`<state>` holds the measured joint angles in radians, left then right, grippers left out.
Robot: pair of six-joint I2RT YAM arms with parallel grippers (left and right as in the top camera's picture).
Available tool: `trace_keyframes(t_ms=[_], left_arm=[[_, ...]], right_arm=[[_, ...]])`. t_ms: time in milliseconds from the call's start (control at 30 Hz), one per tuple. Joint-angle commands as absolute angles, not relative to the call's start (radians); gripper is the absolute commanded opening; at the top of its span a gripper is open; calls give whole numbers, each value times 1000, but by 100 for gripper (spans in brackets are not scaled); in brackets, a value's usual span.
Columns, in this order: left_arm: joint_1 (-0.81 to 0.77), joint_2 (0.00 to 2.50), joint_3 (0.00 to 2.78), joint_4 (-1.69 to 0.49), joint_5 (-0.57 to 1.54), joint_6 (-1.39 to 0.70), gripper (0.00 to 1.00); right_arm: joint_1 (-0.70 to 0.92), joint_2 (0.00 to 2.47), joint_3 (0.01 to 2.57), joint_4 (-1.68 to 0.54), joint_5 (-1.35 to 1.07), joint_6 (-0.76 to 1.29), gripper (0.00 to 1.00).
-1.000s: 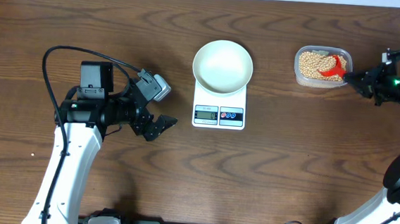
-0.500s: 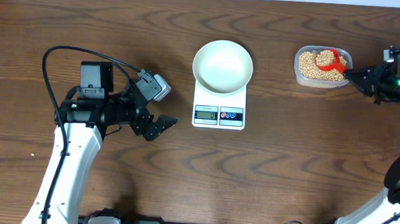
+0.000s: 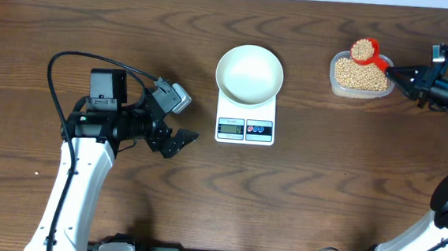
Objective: Scoop item into bowl and weigh 50g on scale
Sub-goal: 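Carry the filled red scoop with the right gripper to the white bowl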
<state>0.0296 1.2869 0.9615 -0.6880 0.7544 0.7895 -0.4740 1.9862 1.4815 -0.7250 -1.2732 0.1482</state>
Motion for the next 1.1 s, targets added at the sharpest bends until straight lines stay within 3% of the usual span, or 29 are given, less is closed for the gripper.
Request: trace_keyframes(t_ms=[0,633,1067], left_arm=[[27,1285,960,-691,770,789,98],[27,1285,960,-691,770,789,98],[27,1285,960,-691,770,789,98]], right_arm=[[-480,1988,1475,-701,-1391,157,1],[-264,1988,1475,-461,-1423,357,1],[-56,1988,1475,-448,-1294,361,1]])
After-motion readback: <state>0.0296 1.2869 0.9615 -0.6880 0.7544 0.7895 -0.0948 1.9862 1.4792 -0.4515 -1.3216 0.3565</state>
